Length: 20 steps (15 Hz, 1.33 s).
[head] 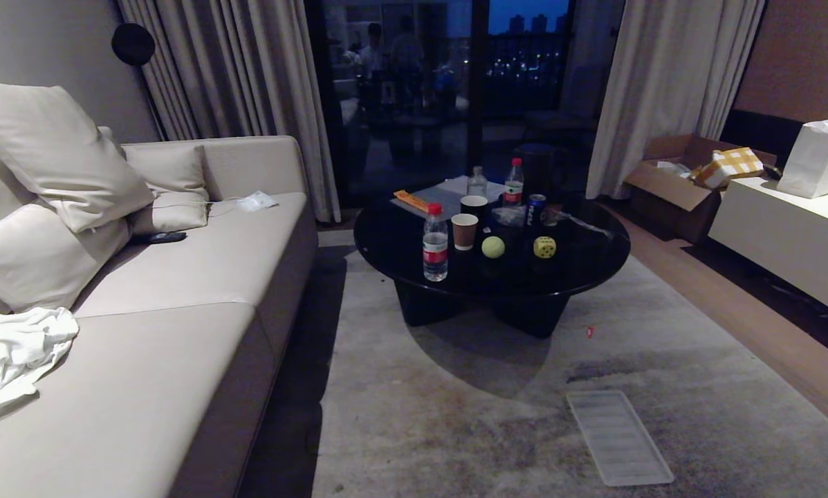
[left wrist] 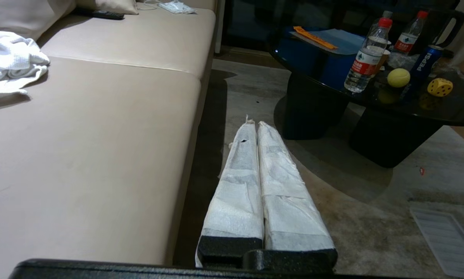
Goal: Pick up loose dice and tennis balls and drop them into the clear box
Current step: Pick up toys out of the box
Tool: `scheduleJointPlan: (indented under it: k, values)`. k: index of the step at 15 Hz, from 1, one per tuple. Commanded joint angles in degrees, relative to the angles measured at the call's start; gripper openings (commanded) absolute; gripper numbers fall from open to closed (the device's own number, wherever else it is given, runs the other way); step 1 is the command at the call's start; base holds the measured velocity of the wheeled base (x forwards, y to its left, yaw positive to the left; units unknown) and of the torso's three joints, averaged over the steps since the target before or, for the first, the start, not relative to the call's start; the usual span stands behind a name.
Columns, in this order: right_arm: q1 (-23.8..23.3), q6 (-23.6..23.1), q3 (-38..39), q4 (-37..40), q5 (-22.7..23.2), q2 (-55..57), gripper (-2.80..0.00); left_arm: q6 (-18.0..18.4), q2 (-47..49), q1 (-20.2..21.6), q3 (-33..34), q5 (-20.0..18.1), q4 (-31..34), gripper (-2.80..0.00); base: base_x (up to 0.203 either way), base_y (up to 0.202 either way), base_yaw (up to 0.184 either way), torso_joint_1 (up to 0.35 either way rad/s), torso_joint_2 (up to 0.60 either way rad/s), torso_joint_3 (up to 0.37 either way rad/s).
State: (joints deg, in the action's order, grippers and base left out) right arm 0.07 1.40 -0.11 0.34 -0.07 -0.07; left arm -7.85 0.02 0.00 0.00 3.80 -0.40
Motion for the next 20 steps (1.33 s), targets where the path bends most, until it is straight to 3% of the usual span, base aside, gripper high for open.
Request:
scheduleJointPlan:
  k: [1,20]
  values:
    - [0.0,0.0,0.0,0.0,0.1,0.1,-2.80,-0.1,0.0,0.0,0.0,0.0,0.0,-2.80,0.114,0.000,0.000,0.008,0.01,0.007]
    - [0.0,0.1,0.0,0.0,0.1,0.1,-2.80,-0.1,0.0,0.0,0.0,0.1,0.0,-2.80,0.181,0.000,0.000,0.003,0.00,0.002]
